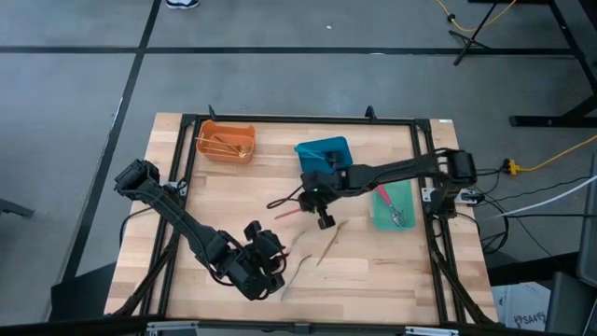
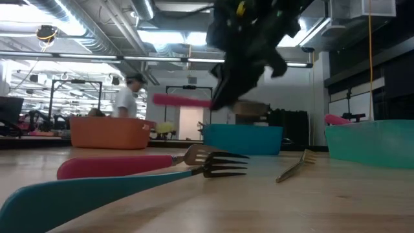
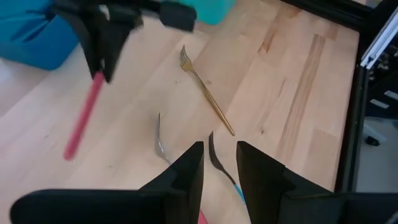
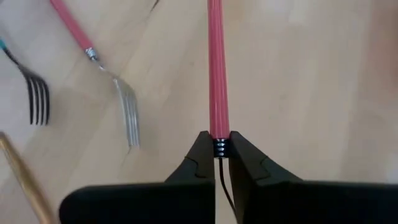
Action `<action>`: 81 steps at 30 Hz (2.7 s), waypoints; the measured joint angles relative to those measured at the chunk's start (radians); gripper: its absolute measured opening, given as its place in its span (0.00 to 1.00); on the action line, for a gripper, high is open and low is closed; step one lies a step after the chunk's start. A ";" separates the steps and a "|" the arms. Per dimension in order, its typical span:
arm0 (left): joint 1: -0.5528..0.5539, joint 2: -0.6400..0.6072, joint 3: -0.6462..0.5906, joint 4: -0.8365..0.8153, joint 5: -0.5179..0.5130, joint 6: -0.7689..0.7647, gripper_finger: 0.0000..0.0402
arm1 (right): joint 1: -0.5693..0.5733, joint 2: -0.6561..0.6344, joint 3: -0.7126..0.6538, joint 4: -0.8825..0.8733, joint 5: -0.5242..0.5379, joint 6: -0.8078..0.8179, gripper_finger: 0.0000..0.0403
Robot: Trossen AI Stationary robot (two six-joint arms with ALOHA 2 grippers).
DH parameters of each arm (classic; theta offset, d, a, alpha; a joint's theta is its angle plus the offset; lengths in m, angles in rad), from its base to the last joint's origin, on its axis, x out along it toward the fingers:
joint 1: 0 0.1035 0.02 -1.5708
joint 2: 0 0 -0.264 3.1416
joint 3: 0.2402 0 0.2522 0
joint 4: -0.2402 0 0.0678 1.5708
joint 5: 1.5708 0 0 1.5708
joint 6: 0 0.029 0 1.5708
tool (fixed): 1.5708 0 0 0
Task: Sort silverware by color (type)
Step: Put the pink fork into the green bin
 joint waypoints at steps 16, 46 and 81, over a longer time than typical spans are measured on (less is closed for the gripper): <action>0.026 0.000 0.000 0.008 -0.053 0.204 0.22 | 0.000 -0.398 0.000 -0.267 0.165 0.195 0.02; 0.116 0.000 0.000 -0.001 -0.056 0.231 0.22 | 0.002 -1.093 -0.552 -0.388 0.445 0.860 0.02; 0.116 0.000 0.000 0.001 -0.055 0.230 0.22 | 0.375 -1.167 -0.791 -0.530 0.738 1.556 0.02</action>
